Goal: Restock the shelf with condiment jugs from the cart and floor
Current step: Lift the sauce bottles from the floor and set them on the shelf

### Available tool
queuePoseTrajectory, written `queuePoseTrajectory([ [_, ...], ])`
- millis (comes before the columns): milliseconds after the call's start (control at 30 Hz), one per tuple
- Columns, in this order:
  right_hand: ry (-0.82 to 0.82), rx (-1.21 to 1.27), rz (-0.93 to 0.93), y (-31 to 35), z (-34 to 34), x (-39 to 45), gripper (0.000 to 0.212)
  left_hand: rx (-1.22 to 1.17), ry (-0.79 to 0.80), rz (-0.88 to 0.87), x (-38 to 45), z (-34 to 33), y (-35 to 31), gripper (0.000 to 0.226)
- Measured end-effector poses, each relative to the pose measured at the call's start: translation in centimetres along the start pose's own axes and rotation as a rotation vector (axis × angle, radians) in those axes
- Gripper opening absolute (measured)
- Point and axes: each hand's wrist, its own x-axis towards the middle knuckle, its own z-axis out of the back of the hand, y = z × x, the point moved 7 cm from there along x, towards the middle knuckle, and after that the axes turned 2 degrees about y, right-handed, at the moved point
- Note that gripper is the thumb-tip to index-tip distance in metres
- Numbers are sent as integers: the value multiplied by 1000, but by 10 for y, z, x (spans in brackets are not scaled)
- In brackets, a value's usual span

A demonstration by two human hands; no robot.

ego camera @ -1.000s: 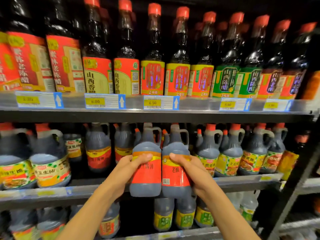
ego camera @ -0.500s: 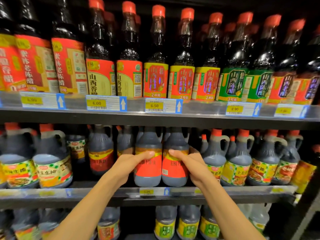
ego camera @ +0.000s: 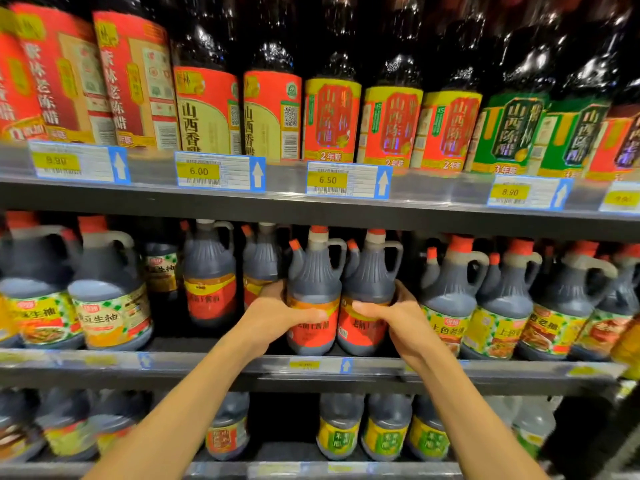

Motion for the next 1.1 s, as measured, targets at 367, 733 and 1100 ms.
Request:
queuePoseTrajectory([
  [367,-191,-395,31,7,4,-32,56,493,-247,-93,-43,2,-24,51],
  [733,-383,-729,72,18,-9,-39,70,597,-361,-164,-44,-3,-23,62],
  [1100,-369,-720,-9,12,-9,-22,79,579,-351,-146,-28,-10,-20,61],
])
